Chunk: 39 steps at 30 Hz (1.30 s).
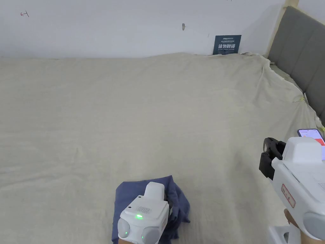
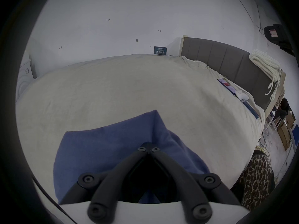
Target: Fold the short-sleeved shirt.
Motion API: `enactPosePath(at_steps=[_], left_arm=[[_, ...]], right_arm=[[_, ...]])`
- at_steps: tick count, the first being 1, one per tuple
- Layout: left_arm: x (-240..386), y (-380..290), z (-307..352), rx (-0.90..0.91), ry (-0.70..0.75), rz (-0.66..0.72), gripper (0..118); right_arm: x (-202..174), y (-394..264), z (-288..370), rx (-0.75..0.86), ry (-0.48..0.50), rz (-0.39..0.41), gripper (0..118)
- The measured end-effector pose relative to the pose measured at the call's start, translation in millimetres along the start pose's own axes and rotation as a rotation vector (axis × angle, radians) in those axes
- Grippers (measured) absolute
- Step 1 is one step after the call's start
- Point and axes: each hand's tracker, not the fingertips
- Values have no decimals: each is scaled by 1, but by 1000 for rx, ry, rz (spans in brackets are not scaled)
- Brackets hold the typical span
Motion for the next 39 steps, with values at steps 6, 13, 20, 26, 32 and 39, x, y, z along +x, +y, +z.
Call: enactPosePath(at_steps=[6, 13, 20, 26, 32, 39], left_arm=[[15, -3, -5, 4, -34, -44, 0], [26, -2, -3, -4, -50, -52, 0], [11, 27, 29, 89, -99, 32, 0], [-24, 76, 85, 258, -60, 31, 0], [-68, 111, 131, 408, 62, 21, 0], [-109, 127, 171, 521, 223, 1, 0]], right_arm=[[2, -1, 0, -5, -8, -1, 0], [0, 1, 1, 0, -4, 6, 0], [-5, 6, 5, 13, 3, 9, 0], [-18, 18, 9, 54, 28, 16, 0], [-37, 31, 11, 109, 61, 18, 0], [-62, 42, 13, 170, 89, 13, 0]])
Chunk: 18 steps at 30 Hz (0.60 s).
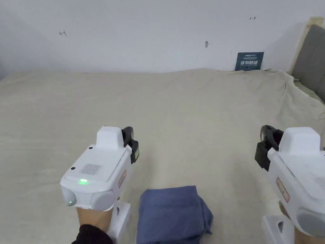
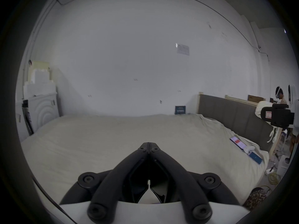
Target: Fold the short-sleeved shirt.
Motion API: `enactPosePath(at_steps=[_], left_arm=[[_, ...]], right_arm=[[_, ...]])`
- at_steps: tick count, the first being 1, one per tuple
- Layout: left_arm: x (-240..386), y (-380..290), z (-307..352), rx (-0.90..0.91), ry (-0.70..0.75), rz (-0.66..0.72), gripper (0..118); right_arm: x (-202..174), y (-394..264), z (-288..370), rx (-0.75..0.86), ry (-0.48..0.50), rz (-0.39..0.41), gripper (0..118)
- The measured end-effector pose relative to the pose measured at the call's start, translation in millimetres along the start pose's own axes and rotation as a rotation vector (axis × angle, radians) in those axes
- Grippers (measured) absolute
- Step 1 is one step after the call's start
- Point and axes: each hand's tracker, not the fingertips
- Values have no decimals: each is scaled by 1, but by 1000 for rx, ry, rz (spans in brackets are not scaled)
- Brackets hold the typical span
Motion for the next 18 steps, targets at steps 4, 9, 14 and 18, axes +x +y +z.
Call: enactPosePath(at_steps=[4, 9, 14, 18], left_arm=[[-21, 7, 10, 30, 66, -19, 0], [-43, 7, 21, 57, 124, -10, 0], [-55, 6, 26, 63, 150, 15, 0], [-56, 5, 26, 64, 155, 24, 0]], right_arm=[[-13, 3, -1, 26, 15, -1, 0], [-24, 3, -1, 47, 31, 3, 0], [-30, 0, -2, 50, 36, -3, 0], [-32, -1, -3, 45, 46, -7, 0]])
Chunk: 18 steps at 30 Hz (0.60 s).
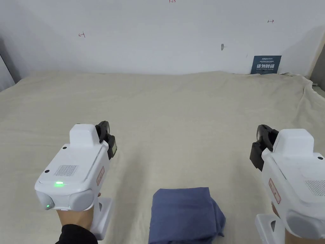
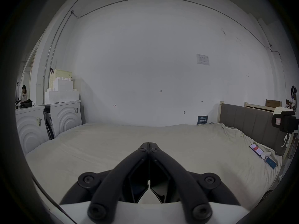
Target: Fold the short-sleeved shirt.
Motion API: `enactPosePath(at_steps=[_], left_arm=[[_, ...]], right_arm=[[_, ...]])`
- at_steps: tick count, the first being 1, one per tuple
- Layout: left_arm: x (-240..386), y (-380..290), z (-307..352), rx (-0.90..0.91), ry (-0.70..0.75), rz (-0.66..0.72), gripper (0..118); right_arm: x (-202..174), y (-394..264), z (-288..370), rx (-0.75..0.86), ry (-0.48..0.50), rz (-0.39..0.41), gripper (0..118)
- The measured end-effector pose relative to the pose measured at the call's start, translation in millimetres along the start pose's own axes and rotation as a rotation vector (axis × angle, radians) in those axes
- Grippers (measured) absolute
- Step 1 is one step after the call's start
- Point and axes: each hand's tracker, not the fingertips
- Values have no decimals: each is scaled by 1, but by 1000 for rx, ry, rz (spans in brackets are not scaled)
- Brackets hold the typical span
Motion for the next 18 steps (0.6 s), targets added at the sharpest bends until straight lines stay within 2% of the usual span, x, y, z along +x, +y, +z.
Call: enactPosePath(at_steps=[8, 15, 18], left_arm=[[1, -3, -1, -11, -8, 13, 0], [-4, -7, 0, -23, -11, 16, 0], [-8, -10, -1, -37, -9, 21, 0]], right_arm=[[-13, -18, -9, -40, 58, -14, 0], [-37, -69, -36, -179, 150, -28, 0], [-53, -99, -48, -242, 189, 11, 0]])
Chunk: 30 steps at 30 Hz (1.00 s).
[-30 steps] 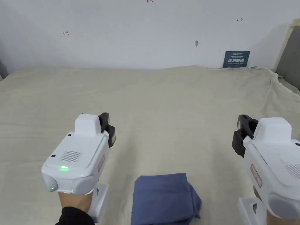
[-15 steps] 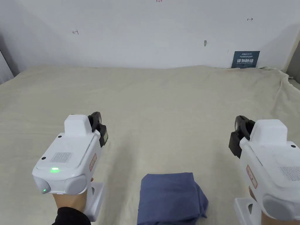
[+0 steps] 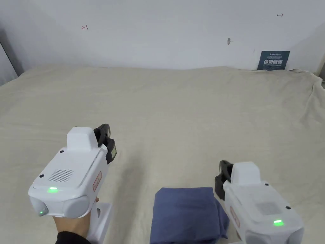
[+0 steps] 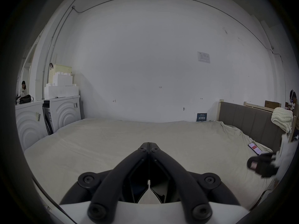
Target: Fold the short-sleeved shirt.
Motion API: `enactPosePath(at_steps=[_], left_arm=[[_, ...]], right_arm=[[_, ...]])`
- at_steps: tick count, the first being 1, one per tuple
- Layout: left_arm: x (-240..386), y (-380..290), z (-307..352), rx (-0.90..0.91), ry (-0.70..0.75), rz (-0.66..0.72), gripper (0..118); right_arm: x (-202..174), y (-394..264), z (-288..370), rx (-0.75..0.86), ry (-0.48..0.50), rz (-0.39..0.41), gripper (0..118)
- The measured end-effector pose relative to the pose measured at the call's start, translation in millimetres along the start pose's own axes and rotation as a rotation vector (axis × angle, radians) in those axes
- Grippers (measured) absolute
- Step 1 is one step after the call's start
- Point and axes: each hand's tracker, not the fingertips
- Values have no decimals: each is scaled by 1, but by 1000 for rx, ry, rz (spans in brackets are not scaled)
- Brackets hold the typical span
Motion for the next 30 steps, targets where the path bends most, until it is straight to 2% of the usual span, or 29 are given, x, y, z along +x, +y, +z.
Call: enactPosePath(at_steps=[5, 16, 20, 23, 26, 28, 30], left_arm=[[-8, -9, -2, -33, 3, 20, 0], [-16, -43, -9, -140, -9, 46, 0], [-14, -52, -12, -188, -55, 89, 0], [-10, -61, -17, -251, -102, 156, 5], [-6, -73, -23, -324, -162, 241, 27], [-3, -83, -31, -434, -201, 283, 63], [1, -96, -41, -532, -248, 302, 89]], right_arm=[[-20, -42, -29, -91, 36, 53, 0], [-32, -119, -63, -277, 65, -7, 0], [-33, -135, -62, -237, 62, -25, 0], [-34, -133, -64, -251, 56, 7, 0], [-33, -135, -62, -242, 53, -13, 0], [-33, -135, -62, -239, 52, -21, 0], [-33, -135, -62, -240, 54, -19, 0]])
